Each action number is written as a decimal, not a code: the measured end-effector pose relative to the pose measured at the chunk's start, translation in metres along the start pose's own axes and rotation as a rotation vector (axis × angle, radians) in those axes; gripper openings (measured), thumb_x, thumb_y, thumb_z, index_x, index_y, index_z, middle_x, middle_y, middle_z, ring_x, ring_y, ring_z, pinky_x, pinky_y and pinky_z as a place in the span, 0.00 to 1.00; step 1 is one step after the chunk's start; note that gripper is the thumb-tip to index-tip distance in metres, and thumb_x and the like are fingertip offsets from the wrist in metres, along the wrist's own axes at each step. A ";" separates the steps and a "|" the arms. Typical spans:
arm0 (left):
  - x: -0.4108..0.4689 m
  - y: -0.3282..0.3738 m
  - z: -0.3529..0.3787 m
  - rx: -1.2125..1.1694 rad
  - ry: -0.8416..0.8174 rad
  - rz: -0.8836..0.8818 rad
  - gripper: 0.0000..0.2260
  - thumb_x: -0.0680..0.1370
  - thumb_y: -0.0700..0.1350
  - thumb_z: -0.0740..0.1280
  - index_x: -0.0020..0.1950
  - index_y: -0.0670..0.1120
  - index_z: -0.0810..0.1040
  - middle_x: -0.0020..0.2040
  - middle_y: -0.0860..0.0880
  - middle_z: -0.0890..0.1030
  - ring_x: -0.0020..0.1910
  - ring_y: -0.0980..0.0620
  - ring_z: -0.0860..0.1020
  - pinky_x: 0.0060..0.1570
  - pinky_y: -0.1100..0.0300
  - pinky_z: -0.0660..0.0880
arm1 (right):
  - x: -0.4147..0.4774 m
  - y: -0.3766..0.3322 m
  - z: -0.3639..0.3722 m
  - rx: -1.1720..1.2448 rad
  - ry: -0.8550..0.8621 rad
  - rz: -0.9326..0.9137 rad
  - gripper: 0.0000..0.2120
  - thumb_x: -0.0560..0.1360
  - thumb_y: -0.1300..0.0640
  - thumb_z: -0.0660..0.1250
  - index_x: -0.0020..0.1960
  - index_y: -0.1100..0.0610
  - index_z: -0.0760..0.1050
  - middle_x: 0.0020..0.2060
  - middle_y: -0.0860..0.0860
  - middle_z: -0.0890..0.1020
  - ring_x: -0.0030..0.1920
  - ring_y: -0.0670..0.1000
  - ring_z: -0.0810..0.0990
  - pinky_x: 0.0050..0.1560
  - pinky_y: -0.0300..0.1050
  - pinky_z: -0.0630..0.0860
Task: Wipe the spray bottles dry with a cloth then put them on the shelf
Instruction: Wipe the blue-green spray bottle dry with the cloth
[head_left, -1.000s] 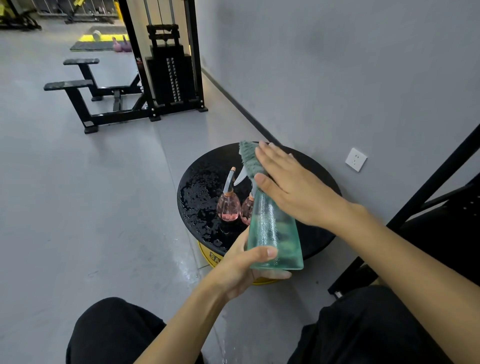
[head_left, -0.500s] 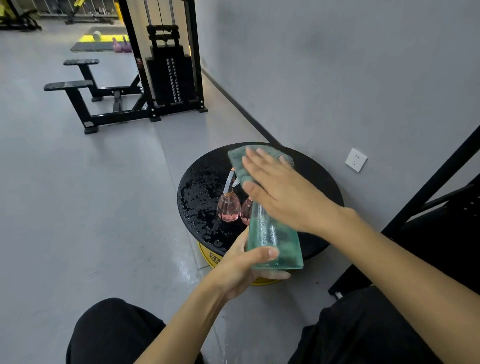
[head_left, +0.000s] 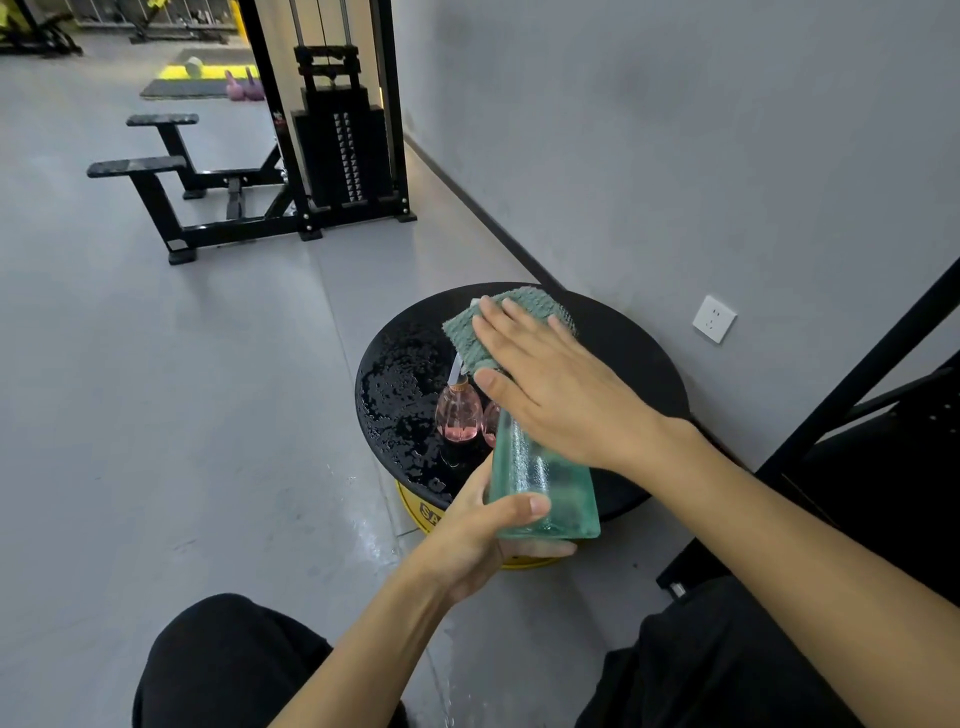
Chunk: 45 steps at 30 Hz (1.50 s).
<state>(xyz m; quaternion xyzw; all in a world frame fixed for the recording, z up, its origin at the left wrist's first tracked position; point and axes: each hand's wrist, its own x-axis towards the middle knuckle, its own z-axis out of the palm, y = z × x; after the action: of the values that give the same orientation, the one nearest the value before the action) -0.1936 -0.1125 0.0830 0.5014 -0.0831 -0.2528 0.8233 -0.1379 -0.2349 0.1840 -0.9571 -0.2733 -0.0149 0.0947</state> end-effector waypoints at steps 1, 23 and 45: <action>0.000 0.000 0.000 -0.009 0.003 0.005 0.37 0.62 0.47 0.75 0.68 0.41 0.68 0.56 0.40 0.81 0.52 0.41 0.82 0.42 0.52 0.81 | -0.002 0.001 0.000 0.003 0.001 -0.001 0.31 0.79 0.40 0.39 0.78 0.52 0.41 0.77 0.45 0.41 0.76 0.43 0.38 0.76 0.48 0.38; 0.005 -0.004 0.013 -0.039 0.021 0.033 0.35 0.62 0.45 0.73 0.67 0.43 0.69 0.53 0.45 0.83 0.51 0.43 0.83 0.41 0.52 0.81 | -0.011 -0.006 0.004 0.086 0.094 0.193 0.33 0.80 0.40 0.41 0.78 0.57 0.42 0.78 0.50 0.41 0.77 0.47 0.37 0.77 0.48 0.40; 0.003 0.000 0.009 -0.064 0.012 0.035 0.36 0.61 0.45 0.73 0.68 0.41 0.68 0.54 0.42 0.82 0.50 0.43 0.83 0.39 0.52 0.81 | -0.013 0.008 0.000 0.183 0.083 0.047 0.30 0.81 0.41 0.42 0.78 0.54 0.51 0.78 0.46 0.50 0.76 0.42 0.42 0.77 0.47 0.43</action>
<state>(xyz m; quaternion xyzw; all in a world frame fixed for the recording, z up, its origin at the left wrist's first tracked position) -0.1945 -0.1212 0.0876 0.4750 -0.0788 -0.2378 0.8436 -0.1443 -0.2483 0.1813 -0.9492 -0.2468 -0.0275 0.1932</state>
